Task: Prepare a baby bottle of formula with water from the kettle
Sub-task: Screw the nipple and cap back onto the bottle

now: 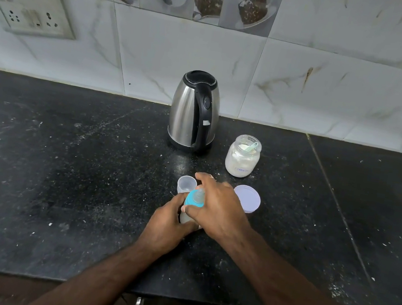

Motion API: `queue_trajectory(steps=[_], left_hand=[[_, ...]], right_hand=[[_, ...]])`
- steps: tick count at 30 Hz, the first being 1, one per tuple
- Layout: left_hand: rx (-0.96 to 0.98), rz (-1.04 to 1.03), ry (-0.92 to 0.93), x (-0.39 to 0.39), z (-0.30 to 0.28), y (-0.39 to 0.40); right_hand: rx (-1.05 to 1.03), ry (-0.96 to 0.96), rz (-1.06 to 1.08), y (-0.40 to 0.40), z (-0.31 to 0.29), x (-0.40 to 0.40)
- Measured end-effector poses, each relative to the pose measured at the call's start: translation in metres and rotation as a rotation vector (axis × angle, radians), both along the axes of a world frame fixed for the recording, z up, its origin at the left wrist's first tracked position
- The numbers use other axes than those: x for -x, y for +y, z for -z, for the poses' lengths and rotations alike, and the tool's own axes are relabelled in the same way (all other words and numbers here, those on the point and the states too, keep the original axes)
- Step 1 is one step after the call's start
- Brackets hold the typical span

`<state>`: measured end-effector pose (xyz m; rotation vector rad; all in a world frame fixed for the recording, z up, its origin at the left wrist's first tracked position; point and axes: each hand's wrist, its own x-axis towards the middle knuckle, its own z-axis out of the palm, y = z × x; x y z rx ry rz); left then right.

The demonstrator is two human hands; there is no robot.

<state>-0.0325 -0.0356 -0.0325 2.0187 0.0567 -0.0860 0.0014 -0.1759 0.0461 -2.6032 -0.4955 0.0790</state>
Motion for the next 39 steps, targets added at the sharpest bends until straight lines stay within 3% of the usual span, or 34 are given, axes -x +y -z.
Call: queue_trajectory(steps=[5, 10, 14, 16, 20, 24, 30, 33, 39], left_hand=[[0.015, 0.022, 0.006, -0.001, 0.001, 0.002], [0.067, 0.073, 0.032, -0.003, 0.000, 0.005], [0.197, 0.188, 0.098, -0.004, -0.002, 0.027], [0.230, 0.113, 0.094, -0.009, -0.002, 0.040], [0.057, -0.112, 0.005, -0.028, -0.001, 0.045], [-0.097, 0.000, 0.079, -0.050, -0.005, 0.036], [-0.269, 0.089, 0.087, -0.070, -0.011, 0.033], [-0.204, 0.048, 0.047, -0.068, -0.024, 0.028], [0.133, 0.058, -0.128, -0.076, -0.069, 0.019]], right_hand=[[-0.123, 0.195, -0.042, -0.009, -0.003, -0.007], [-0.123, 0.200, -0.047, -0.015, 0.003, -0.010], [-0.353, 0.371, -0.076, -0.025, -0.001, -0.014], [-0.466, 0.446, -0.076, -0.035, -0.010, -0.020], [-0.672, 0.489, 0.091, -0.041, -0.010, -0.036], [-0.634, 0.420, 0.300, -0.032, 0.006, -0.052], [-0.621, 0.472, 0.373, -0.024, 0.007, -0.059], [-0.654, 0.497, 0.386, -0.026, 0.004, -0.060], [-0.843, 0.608, 0.329, -0.028, -0.020, -0.061]])
